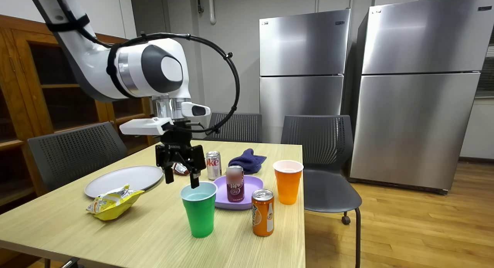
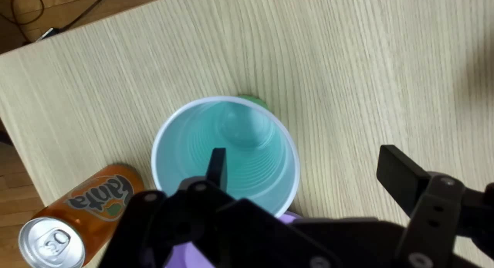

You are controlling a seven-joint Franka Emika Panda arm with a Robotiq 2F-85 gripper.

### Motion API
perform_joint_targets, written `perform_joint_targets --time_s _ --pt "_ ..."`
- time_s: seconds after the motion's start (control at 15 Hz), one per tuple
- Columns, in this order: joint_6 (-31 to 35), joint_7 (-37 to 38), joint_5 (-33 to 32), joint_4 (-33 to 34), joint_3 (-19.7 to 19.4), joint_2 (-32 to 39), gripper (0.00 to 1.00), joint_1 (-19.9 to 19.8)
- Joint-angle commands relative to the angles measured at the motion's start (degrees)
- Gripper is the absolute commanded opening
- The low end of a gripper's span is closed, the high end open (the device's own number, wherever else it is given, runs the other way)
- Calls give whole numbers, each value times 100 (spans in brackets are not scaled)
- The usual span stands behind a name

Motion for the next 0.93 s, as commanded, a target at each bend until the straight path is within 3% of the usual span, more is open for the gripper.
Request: perform_joint_targets --time_s 0.0,0.4,0.47,0.53,0.87 --pt "199 455 -409 81 -57 300 100 100" --pt "271 478 -421 117 -123 516 100 224" --pt "282 459 -410 126 -132 522 75 235" --pt "286 455 -413 134 -141 525 74 245" --pt "300 492 -466 177 -204 524 35 280"
